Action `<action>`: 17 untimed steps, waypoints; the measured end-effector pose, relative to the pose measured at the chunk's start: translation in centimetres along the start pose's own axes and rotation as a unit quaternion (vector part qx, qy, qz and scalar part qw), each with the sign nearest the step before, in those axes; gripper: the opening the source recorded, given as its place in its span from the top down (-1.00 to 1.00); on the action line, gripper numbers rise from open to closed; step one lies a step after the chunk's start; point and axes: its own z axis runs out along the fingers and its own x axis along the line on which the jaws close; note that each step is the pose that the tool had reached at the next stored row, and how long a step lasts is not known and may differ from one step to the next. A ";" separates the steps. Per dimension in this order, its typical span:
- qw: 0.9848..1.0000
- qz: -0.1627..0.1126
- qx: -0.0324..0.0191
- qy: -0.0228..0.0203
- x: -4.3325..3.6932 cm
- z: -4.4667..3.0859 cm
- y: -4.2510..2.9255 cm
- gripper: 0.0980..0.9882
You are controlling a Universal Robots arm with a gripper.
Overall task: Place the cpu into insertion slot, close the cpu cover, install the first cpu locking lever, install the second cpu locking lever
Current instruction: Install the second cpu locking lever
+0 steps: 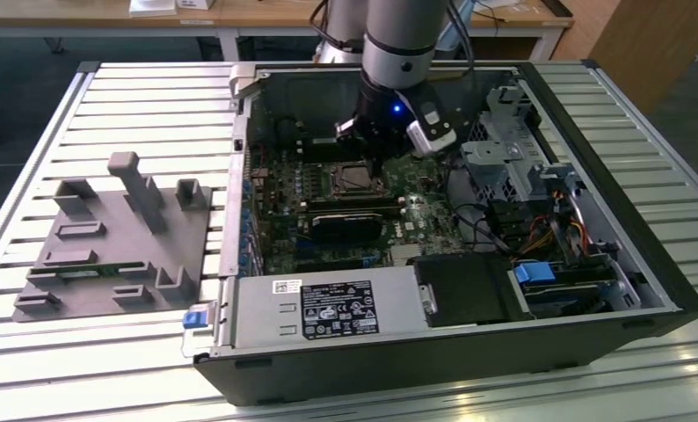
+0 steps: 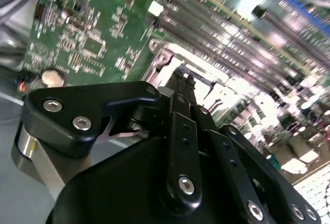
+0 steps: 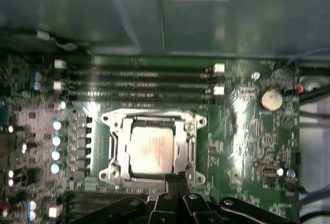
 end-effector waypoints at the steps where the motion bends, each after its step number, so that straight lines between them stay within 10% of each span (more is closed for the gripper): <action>1: 1.000 0.000 -0.006 0.000 0.00 -0.01 -0.14 0.98; 17: 1.000 0.000 -0.008 0.000 0.08 0.38 -1.97 0.98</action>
